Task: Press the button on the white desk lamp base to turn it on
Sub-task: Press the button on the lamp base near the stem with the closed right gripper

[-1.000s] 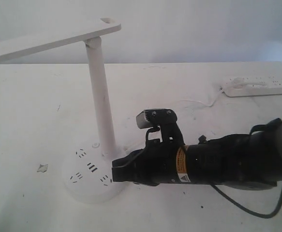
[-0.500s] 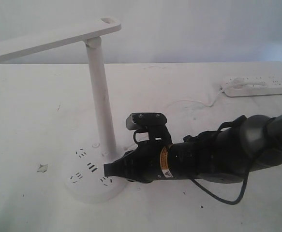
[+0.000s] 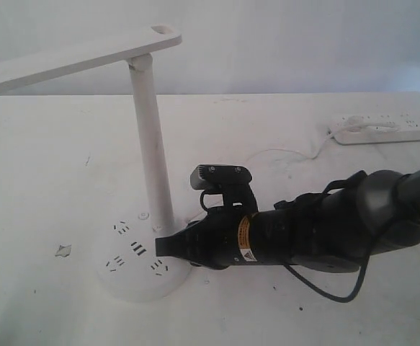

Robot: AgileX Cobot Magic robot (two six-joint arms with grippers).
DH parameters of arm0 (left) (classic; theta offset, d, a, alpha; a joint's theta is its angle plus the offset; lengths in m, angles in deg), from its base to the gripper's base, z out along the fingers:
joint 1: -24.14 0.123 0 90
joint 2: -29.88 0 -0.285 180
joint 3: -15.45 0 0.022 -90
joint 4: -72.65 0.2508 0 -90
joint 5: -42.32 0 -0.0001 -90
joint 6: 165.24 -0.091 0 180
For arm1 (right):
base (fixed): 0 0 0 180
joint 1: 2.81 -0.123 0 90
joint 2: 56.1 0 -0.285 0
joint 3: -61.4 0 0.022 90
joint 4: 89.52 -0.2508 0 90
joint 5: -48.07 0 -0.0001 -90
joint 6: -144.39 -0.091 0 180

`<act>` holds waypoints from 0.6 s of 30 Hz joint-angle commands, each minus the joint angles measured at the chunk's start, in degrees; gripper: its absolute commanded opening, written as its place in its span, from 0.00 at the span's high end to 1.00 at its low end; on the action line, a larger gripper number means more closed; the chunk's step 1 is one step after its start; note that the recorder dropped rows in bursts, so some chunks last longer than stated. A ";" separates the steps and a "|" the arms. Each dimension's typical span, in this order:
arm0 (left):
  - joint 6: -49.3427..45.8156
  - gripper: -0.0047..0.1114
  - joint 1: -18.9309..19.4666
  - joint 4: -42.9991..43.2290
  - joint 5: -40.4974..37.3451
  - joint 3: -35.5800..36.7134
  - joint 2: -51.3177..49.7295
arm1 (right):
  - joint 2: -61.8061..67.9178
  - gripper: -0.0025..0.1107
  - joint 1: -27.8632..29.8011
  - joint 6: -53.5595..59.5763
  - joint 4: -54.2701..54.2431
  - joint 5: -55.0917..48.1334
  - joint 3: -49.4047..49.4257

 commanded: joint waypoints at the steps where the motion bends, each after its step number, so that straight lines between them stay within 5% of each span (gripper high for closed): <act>1: 0.09 0.96 -0.38 -0.21 -0.05 0.05 0.21 | -0.04 0.98 0.04 0.57 -0.34 -4.70 -0.06; 18: 0.09 0.96 -0.38 -0.21 -0.05 0.05 0.21 | -0.04 0.98 -1.42 0.67 0.08 -15.84 -0.06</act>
